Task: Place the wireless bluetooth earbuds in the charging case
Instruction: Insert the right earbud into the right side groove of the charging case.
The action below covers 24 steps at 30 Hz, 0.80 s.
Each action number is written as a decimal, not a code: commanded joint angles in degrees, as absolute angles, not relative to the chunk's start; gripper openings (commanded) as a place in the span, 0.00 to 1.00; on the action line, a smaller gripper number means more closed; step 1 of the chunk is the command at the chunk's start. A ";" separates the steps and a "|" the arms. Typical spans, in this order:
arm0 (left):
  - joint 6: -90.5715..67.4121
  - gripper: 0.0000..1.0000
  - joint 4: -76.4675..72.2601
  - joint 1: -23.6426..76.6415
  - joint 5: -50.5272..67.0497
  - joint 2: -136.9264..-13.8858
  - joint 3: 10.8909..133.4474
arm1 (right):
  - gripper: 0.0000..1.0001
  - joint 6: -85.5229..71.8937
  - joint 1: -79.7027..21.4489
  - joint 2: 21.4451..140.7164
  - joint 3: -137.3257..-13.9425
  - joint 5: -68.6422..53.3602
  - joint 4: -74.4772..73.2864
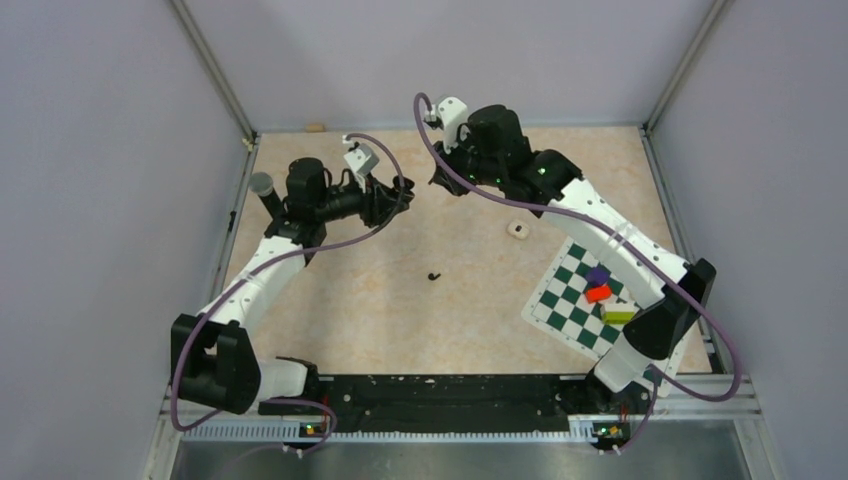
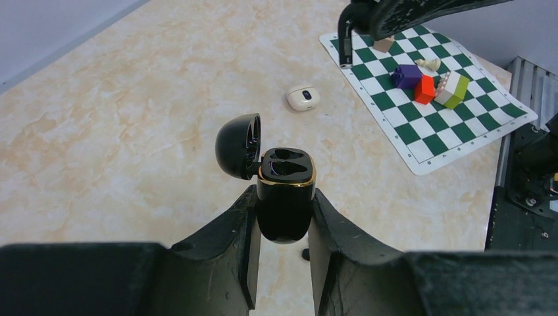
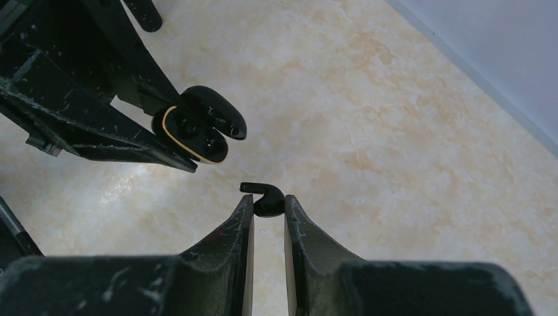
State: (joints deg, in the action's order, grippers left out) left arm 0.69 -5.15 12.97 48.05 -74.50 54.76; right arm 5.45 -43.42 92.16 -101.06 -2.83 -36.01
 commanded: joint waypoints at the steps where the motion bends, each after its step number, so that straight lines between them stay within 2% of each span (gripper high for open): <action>1: 3.20 0.00 -8.44 13.18 52.73 -72.35 53.83 | 0.10 2.22 -43.96 92.89 -102.21 -4.52 -35.75; 6: 3.51 0.00 -8.94 13.18 55.94 -72.08 53.45 | 0.10 1.02 -44.16 92.46 -99.87 -6.39 -34.84; 24: 5.48 0.00 -5.77 14.56 55.37 -72.82 54.56 | 0.10 1.17 -46.03 94.57 -99.18 -5.49 -34.45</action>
